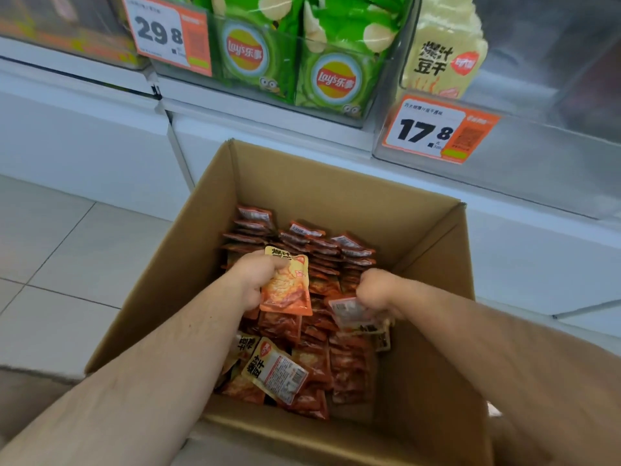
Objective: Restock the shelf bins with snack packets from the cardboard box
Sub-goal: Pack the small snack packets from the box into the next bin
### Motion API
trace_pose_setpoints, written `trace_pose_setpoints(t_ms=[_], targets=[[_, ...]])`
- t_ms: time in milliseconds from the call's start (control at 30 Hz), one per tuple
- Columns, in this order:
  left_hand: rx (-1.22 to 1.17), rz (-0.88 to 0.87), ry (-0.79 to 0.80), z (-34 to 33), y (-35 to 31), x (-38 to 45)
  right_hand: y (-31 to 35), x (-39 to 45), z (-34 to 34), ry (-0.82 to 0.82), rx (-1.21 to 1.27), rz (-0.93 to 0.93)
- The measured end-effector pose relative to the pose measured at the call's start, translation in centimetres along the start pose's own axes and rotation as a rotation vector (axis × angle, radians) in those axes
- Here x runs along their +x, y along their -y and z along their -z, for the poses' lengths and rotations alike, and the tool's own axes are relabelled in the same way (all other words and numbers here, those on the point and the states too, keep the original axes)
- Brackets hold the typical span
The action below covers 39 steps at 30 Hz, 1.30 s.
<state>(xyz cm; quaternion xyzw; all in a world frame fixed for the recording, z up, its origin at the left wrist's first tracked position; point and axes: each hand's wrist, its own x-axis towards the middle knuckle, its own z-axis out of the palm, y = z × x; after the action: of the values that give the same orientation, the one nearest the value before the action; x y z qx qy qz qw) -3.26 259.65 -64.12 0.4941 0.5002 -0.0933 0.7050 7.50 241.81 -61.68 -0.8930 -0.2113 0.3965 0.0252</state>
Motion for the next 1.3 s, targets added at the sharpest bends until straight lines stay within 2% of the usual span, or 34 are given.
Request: trace_pose_setpoints(t_ms=[100, 167, 267, 400, 500, 633, 667, 733, 800, 867, 933, 1000, 1200, 1300], targets=[[-0.093, 0.02, 0.024, -0.1, -0.6, -1.3, 0.0, -3.7, 4.3, -0.364, 0.134, 0.107], [-0.149, 0.028, 0.057, -0.4, -1.1, -2.0, -0.4, -6.4, 5.1, -0.547, 0.259, 0.295], [-0.274, -0.015, 0.176, -1.5, -2.2, -3.7, -0.4, -9.6, 5.1, -0.589, 0.302, 0.621], [-0.367, -0.104, 0.344, -2.9, -3.8, -6.3, 0.1, -9.6, 4.0, -0.592, 0.165, 0.784], [-0.343, -0.176, 0.388, -3.3, -4.7, -7.7, 0.1, -9.2, 3.5, -0.612, 0.065, 0.859], [-0.238, -0.395, 0.33, -3.6, -5.0, -7.7, 0.1, -9.7, 4.2, -0.727, -0.111, 0.91], [-0.22, -0.448, 0.329, -3.7, -5.2, -8.1, 0.2, -10.2, 4.7, -0.777, -0.095, 0.903], [-0.171, -0.557, 0.322, -3.6, -5.9, -8.8, 0.9, -11.5, 6.3, -0.845, 0.161, 0.779], [-0.114, -0.649, 0.324, -3.7, -6.8, -9.6, 1.4, -12.1, 8.4, -0.791, 0.475, 0.54], [-0.056, -0.728, 0.336, -3.9, -7.6, -10.6, 1.5, -12.4, 10.4, -0.592, 0.643, 0.398], [-0.012, -0.795, 0.356, -4.6, -8.1, -11.8, 1.5, -12.7, 11.5, -0.394, 0.717, 0.438], [0.023, -0.856, 0.371, -5.4, -8.3, -12.5, 1.5, -13.0, 11.9, -0.294, 0.717, 0.529], [-0.038, -0.891, 0.404, -6.8, -9.3, -13.7, 0.8, -13.3, 13.6, -0.264, 0.706, 0.57], [-0.012, -0.925, 0.372, -7.6, -9.9, -14.3, 0.8, -13.6, 14.3, -0.267, 0.77, 0.6]])
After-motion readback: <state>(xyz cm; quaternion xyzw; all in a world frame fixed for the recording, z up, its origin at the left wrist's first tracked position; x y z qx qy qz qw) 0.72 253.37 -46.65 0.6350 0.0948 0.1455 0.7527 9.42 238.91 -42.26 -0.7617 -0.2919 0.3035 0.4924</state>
